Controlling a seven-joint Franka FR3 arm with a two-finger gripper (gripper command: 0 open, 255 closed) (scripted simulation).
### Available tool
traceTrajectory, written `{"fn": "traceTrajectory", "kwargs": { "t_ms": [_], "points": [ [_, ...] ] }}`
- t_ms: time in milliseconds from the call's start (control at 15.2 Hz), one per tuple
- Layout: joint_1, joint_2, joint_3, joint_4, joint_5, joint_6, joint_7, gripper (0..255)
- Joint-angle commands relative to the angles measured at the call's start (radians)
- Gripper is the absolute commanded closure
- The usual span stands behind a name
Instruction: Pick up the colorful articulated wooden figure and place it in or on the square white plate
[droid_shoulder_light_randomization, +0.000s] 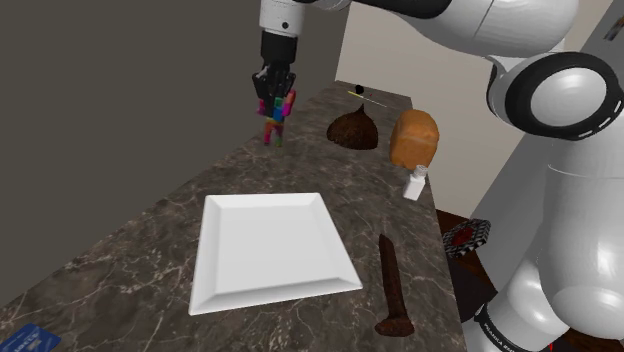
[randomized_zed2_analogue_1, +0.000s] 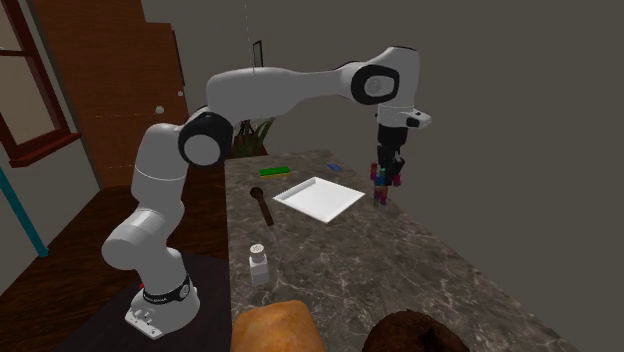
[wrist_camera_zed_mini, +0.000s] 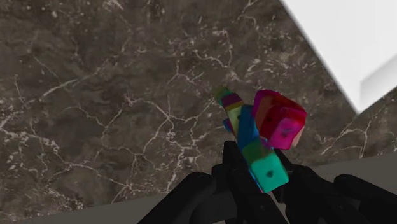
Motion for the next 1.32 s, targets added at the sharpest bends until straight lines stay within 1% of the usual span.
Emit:
{"fn": "traceTrajectory", "kwargs": {
  "t_ms": [0,264,528,858,1254],
  "points": [
    [0.002,0.011,0.0,0.031,-0.002,-0.021,0.0,255],
    [0.025,-0.132,0.022,-0.173,0.017,0.042,0.059,255],
    [0.055,-0.242,0.048,-0.318,0.036,0.079,0.121,255],
    [0.097,-0.353,0.087,-0.449,0.058,0.104,0.205,255],
    [0.152,-0.452,0.142,-0.553,0.086,0.114,0.314,255]
  ]
}}
